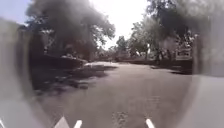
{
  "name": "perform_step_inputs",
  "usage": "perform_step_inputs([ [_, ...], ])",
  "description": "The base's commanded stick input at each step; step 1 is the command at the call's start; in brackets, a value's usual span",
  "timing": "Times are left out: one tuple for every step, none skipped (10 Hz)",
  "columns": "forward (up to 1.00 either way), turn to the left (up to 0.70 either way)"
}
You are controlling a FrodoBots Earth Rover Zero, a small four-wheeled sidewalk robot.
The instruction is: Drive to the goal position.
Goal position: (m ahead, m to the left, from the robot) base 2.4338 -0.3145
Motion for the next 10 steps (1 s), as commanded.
perform_step_inputs([
  [0.85, 0.00],
  [0.85, 0.00],
  [0.85, 0.00],
  [0.85, 0.00],
  [0.85, 0.00],
  [0.85, 0.00],
  [0.85, 0.00],
  [0.85, 0.00],
  [0.85, 0.00],
  [0.85, 0.00],
])
